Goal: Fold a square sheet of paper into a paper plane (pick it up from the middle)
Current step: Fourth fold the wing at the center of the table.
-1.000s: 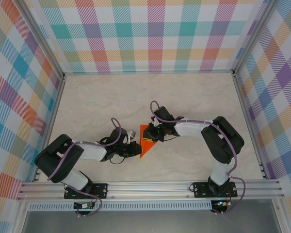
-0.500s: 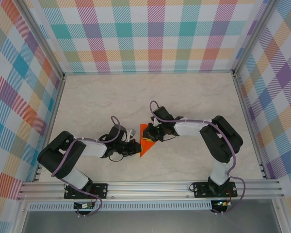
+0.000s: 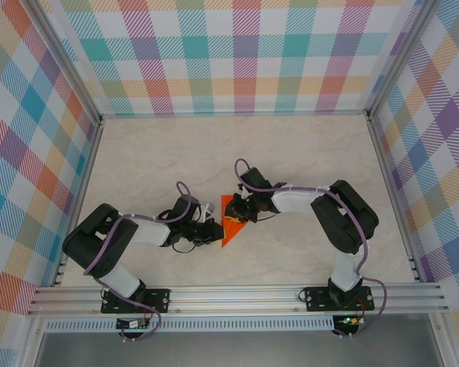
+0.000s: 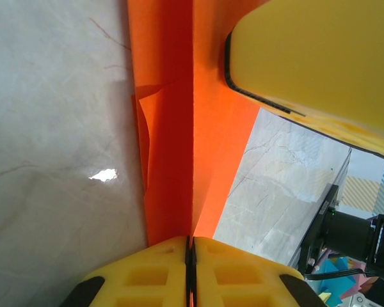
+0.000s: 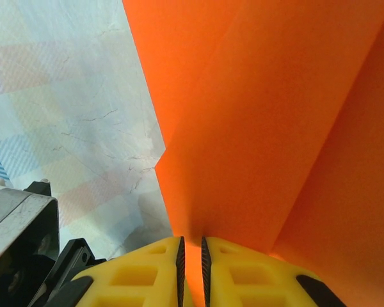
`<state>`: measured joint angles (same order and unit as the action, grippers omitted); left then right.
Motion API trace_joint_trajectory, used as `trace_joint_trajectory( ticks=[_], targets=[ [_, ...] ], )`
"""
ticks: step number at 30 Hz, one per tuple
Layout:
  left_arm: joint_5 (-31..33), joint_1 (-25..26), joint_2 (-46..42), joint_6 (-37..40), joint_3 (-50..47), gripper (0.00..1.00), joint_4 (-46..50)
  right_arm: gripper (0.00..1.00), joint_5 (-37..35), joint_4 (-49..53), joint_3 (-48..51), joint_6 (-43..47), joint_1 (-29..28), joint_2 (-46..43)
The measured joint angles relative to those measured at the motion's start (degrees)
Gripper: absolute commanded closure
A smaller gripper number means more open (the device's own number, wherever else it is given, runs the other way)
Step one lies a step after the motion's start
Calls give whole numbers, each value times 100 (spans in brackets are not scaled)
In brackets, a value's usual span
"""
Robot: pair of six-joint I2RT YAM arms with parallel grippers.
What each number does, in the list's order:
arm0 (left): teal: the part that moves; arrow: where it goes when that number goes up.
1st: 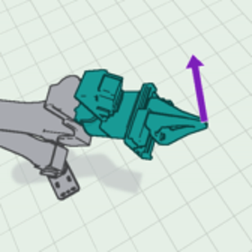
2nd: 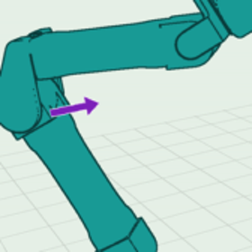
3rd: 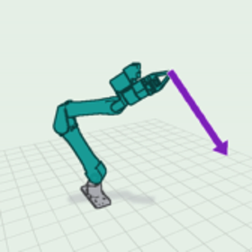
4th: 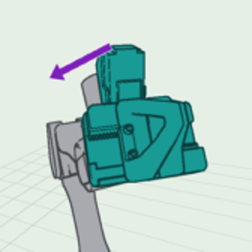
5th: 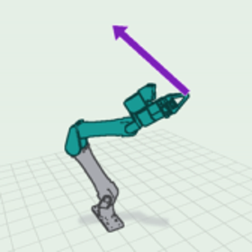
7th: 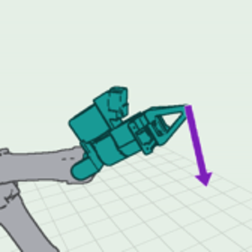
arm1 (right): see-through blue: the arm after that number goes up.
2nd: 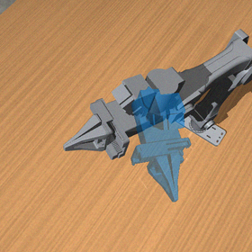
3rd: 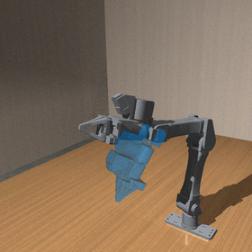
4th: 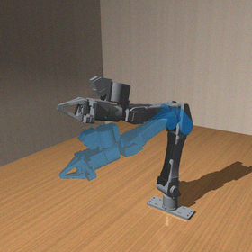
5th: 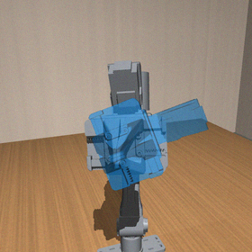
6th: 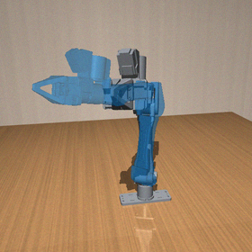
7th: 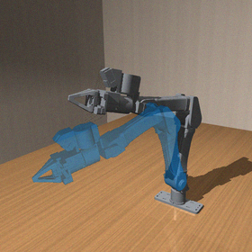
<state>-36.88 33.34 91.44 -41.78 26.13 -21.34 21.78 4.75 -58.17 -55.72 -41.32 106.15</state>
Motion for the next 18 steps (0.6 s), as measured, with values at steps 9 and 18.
trace_joint_trajectory(
  ticks=[9,18],
  targets=[
    [-168,-111,118,-398,-66,91,-297,82,-39,44,-48,2,2,22],
    [-251,-184,153,-520,-85,91,-407,81,-343,127,-39,-26,13,-79]
  ],
)
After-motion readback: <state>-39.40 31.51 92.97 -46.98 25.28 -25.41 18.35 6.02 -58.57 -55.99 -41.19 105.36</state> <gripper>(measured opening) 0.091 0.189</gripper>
